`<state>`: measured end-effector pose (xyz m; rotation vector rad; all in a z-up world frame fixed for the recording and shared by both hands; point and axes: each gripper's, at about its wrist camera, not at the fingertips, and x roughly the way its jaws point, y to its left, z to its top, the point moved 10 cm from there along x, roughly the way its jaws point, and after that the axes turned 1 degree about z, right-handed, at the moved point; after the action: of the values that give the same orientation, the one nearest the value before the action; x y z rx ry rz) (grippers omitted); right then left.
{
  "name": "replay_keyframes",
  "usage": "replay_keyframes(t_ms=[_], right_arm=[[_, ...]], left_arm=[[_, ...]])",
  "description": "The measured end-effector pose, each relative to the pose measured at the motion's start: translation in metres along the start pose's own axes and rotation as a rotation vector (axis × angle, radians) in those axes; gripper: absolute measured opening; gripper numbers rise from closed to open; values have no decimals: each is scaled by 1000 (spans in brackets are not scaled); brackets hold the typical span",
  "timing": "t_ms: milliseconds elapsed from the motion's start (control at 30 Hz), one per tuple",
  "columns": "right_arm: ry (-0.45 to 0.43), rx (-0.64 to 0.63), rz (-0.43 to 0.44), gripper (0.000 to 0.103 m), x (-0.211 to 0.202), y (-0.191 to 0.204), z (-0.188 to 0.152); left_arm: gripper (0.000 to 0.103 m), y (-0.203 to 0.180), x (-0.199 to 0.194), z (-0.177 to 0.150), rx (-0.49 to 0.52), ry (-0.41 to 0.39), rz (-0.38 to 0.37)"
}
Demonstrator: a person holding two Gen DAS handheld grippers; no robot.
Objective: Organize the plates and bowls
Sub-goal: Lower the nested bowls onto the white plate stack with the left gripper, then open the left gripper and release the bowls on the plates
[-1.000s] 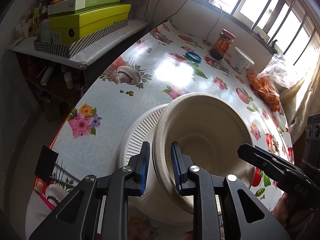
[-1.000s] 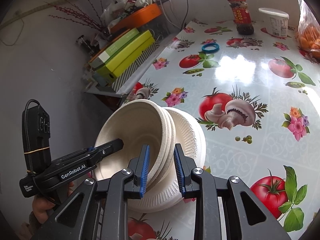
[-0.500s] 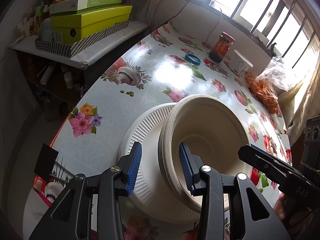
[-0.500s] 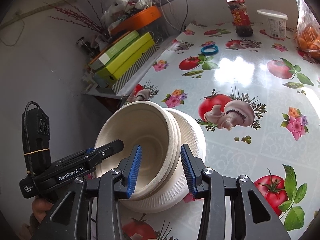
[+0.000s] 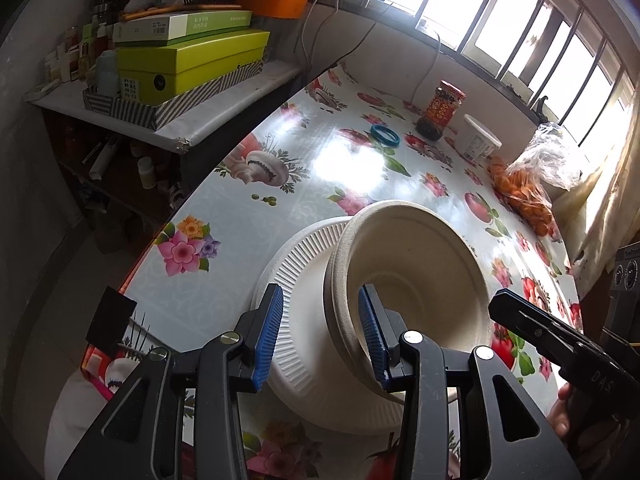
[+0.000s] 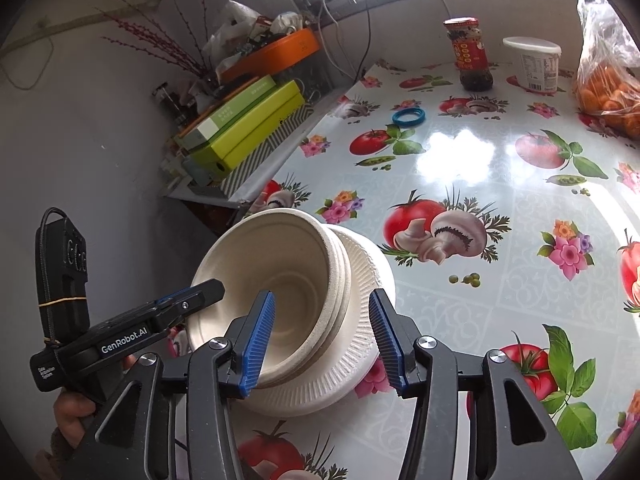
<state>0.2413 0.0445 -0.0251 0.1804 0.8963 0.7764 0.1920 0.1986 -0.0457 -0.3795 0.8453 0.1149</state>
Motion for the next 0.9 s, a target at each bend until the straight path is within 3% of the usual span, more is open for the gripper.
replay_keyframes(t_ms=[300,433,800,900], right_arm=[[-35,-33,-40,54,-18,3,-12],[-62,-77,-80,60,-30,6,-21],[-84,-128,-151,65,-50,5,-52],[-78,-125,-154,65,-50,4,-61]], left_arm=[[41,-6,-20,-12,37,-41,30],[41,-10,-28,-25,49,-62,46],[41,-21,-41,-61,119,-112,143],[41,-27,-41,-71,127,-99,117]])
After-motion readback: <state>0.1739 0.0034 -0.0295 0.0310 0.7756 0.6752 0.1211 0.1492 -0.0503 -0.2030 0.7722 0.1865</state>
